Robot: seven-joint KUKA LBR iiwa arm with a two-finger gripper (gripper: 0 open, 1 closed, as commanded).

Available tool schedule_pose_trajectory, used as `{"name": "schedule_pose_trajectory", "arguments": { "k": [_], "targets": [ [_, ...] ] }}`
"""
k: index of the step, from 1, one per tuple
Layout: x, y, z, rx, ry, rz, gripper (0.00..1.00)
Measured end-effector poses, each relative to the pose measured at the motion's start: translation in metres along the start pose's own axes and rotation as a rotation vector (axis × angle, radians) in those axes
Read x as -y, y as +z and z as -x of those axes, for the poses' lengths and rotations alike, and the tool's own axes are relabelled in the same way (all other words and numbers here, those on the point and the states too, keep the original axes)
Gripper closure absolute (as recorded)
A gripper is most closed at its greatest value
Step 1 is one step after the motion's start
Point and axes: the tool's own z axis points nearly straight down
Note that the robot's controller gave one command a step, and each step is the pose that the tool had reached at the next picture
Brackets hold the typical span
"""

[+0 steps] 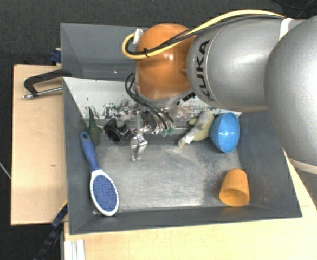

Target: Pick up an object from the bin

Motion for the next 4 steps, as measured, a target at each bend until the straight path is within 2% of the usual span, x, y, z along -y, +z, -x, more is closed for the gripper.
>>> {"name": "schedule_pose_trajectory", "arguments": {
  "k": [1, 2, 3, 4],
  "targets": [
    [0.059, 0.009, -0.019, -0.007, 0.051, -0.003, 0.00],
    [-0.039, 0.069, 0.014, -0.006, -0.088, -0.007, 0.00],
    [-0.040, 0.069, 0.015, -0.005, -0.094, -0.007, 1.00],
    [-0.043, -0.110, -0.004, 0.008, -0.270, -0.001, 1.00]
  ]
}}
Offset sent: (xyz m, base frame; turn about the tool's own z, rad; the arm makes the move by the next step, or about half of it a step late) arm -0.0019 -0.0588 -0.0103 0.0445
